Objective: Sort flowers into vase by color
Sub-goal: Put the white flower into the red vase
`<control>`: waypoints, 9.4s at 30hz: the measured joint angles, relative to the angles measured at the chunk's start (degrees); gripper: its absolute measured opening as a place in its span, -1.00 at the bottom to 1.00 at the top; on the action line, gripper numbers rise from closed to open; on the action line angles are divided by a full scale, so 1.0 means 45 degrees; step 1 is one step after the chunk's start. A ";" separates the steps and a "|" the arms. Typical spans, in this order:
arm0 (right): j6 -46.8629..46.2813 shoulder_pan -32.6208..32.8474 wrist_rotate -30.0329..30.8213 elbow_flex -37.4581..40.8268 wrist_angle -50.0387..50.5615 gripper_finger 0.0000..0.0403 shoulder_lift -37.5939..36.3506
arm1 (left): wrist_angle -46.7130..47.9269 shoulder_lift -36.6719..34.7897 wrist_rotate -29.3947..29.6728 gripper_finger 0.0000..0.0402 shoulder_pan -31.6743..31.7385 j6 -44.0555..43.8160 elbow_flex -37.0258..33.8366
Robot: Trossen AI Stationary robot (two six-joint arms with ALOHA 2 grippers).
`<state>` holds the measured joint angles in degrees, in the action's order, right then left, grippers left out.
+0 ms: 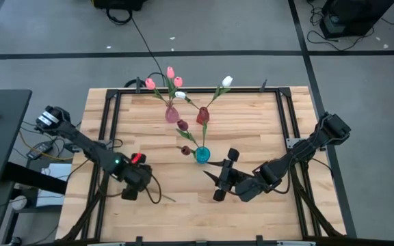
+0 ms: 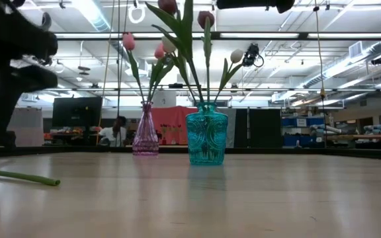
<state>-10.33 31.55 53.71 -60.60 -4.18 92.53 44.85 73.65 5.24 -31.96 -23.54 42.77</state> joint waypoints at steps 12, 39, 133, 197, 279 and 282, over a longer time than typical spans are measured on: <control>-0.0048 -0.0412 -0.1009 0.0000 -0.0005 -0.19 -0.0005 | 0.0029 0.1776 -0.0045 -0.02 -0.1106 -0.0503 -0.0322; -0.0129 -0.0824 -0.4536 0.0000 0.1113 -0.19 0.0034 | -0.0191 0.2316 0.2872 -0.99 -0.0311 -0.0142 0.2603; 1.0444 0.0876 -0.1952 -0.0004 -1.1568 -0.95 0.0044 | -2.7633 0.1273 0.3259 -0.37 0.0435 1.1935 -0.1178; -0.0513 -0.0683 -0.6095 -0.1684 0.0458 0.13 0.0007 | -0.3628 0.0789 0.1422 -0.95 0.1126 0.5677 0.7455; 0.2256 -0.8226 -0.8467 0.6909 -0.9347 -0.92 -0.5507 | -0.9394 -0.5545 0.6384 -0.21 -0.0376 0.2805 -0.3133; 0.2557 -0.8912 -0.9338 0.7195 -1.0791 -0.92 -0.4862 | -0.9554 -0.6114 0.6943 -0.21 -0.0286 0.2851 -0.3489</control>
<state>1.18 -8.55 11.69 -28.22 -52.74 70.65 1.86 46.13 36.48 -33.25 -10.71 27.07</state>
